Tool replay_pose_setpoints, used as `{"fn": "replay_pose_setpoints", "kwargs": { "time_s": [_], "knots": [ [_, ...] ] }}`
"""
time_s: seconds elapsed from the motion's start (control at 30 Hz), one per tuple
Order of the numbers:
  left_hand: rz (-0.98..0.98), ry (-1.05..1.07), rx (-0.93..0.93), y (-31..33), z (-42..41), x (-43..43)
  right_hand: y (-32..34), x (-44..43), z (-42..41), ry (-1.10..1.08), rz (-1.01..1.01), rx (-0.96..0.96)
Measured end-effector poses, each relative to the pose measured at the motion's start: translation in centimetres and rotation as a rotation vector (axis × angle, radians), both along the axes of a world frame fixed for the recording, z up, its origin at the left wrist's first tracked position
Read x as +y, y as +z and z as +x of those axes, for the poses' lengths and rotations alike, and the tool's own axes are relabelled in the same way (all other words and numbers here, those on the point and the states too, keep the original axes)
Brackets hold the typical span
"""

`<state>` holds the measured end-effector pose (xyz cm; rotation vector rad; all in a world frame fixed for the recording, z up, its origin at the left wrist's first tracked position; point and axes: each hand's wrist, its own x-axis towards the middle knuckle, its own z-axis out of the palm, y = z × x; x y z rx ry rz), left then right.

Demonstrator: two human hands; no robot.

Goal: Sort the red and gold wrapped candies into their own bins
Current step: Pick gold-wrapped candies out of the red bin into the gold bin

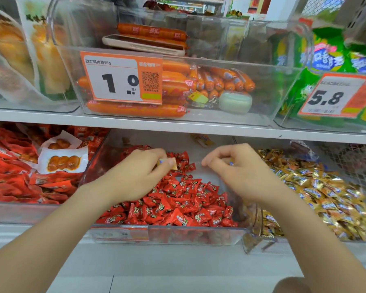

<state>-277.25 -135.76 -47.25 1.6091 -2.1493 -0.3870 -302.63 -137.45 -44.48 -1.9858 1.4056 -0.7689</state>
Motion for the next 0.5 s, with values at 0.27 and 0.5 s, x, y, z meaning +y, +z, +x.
{"fn": "replay_pose_setpoints", "kwargs": {
  "time_s": [0.27, 0.5],
  "knots": [
    [0.102, -0.145, 0.351, 1.5, -8.9, 4.6, -1.0, 1.2, -7.7, -0.248, -0.202, 0.102],
    [-0.160, -0.302, 0.171, 2.5, -17.2, 4.8, -2.0, 1.8, -15.6, -0.214, -0.066, 0.486]
  ]
}}
